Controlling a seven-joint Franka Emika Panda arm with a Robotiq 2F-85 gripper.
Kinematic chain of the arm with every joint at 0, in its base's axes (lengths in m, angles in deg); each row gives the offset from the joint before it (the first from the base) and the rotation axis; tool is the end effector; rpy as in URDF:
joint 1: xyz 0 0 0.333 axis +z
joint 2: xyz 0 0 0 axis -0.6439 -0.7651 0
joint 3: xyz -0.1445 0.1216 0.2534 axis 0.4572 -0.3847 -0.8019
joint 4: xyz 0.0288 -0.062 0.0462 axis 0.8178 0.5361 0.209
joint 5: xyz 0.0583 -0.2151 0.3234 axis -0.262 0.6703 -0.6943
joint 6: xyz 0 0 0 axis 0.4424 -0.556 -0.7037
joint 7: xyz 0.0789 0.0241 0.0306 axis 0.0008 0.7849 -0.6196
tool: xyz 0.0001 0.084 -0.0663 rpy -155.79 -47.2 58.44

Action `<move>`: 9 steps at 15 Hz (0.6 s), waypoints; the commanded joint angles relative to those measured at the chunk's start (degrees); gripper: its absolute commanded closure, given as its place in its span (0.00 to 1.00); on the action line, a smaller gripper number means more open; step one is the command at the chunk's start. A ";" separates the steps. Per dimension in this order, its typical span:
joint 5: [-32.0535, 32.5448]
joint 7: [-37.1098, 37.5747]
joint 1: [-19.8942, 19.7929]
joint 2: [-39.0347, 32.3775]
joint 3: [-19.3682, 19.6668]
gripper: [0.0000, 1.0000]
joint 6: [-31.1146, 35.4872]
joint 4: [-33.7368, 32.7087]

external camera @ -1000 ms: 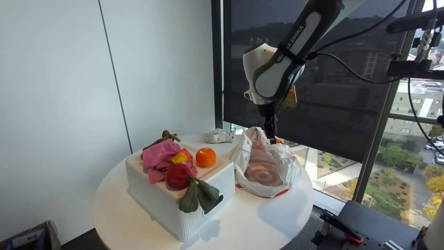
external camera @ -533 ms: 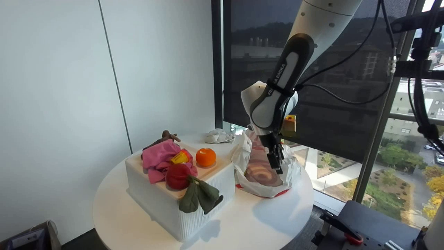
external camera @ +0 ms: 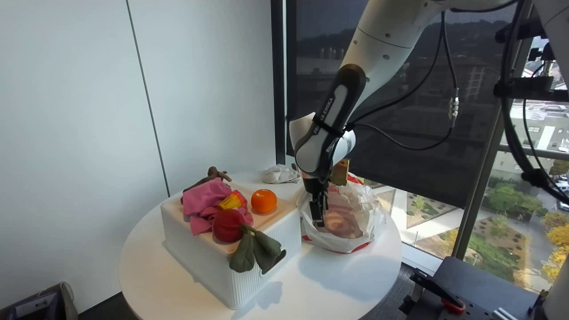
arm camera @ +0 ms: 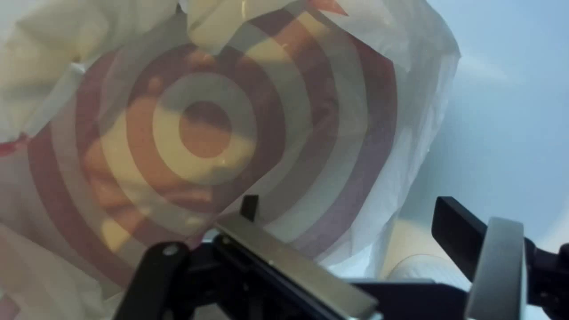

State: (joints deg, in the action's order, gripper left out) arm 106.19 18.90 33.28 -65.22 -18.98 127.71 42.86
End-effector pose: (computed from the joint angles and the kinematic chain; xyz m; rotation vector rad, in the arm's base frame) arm 0.5511 -0.0772 0.1588 2.8370 0.8597 -0.2431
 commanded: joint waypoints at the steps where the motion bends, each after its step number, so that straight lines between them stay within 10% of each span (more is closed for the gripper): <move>1: 1.20 -6.07 -0.89 -5.62 0.32 0.00 -0.06 -7.70; 9: 4.71 -18.42 -4.27 -10.11 0.82 0.00 9.08 -10.14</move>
State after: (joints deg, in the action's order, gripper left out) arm 108.66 4.85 30.05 -74.23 -18.18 130.67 32.98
